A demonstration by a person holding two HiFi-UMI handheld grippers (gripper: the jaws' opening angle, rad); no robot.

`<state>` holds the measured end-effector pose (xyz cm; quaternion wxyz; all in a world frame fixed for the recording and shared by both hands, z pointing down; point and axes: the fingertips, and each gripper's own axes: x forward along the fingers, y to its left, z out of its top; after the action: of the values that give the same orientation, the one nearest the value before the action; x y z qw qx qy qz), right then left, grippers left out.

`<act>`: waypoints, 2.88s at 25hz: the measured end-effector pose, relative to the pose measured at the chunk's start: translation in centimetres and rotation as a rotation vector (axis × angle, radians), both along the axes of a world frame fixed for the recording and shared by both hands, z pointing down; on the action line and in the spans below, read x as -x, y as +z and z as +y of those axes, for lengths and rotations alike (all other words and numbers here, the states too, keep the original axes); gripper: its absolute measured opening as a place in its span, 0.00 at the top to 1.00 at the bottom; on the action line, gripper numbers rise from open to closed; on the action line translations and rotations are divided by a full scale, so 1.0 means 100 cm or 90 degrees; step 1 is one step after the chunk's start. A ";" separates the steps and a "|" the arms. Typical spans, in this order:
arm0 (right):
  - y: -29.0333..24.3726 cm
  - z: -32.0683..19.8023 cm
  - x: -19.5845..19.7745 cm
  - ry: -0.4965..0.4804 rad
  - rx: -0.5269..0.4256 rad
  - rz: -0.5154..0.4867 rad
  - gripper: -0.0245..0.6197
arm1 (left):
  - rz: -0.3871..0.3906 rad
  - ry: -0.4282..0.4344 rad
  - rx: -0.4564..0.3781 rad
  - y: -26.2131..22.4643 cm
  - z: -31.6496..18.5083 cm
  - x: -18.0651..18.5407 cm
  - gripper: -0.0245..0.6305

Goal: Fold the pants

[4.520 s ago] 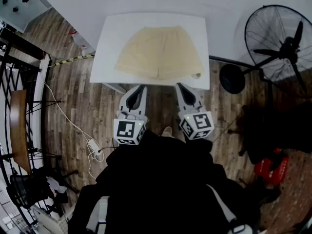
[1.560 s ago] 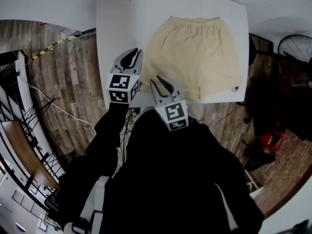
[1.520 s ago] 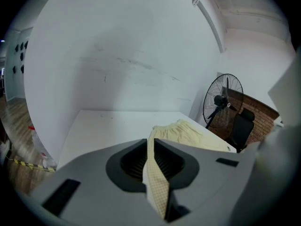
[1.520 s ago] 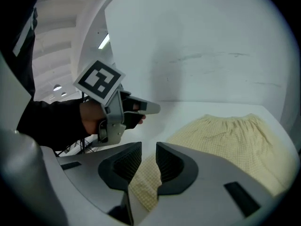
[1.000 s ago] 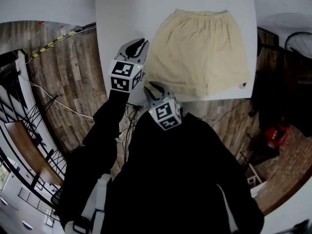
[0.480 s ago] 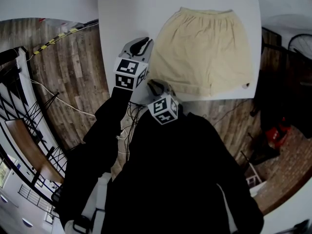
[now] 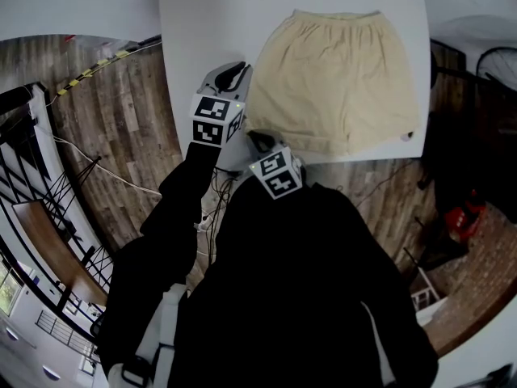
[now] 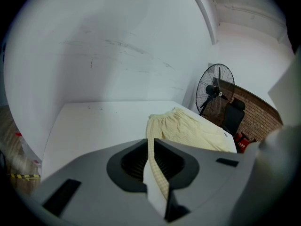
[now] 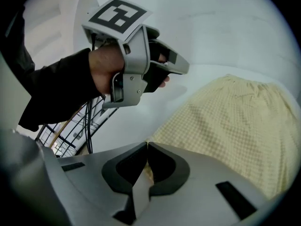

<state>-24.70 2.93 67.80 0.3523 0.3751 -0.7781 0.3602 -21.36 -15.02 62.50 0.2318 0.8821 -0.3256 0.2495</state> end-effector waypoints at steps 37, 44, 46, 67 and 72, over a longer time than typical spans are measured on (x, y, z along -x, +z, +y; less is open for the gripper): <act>-0.089 -0.001 -0.068 0.072 -0.005 -0.038 0.94 | -0.106 0.046 0.096 0.036 -0.060 -0.066 0.88; -0.100 0.003 -0.089 0.066 -0.009 -0.038 0.94 | -0.147 0.022 0.151 0.052 -0.065 -0.070 0.85; -0.104 0.003 -0.095 0.065 -0.011 -0.041 0.94 | -0.139 0.002 0.168 0.052 -0.067 -0.069 0.85; -0.133 0.003 -0.204 0.128 -0.053 -0.066 0.94 | -0.086 -0.047 0.171 -0.009 -0.061 -0.139 0.95; -0.137 -0.001 -0.233 0.168 -0.059 -0.072 0.94 | -0.076 -0.054 0.166 -0.020 -0.062 -0.159 0.95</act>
<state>-1.37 2.79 54.13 0.2397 0.4690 -0.7564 0.3878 -5.46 -21.18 60.53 0.3351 0.8133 -0.3406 0.3320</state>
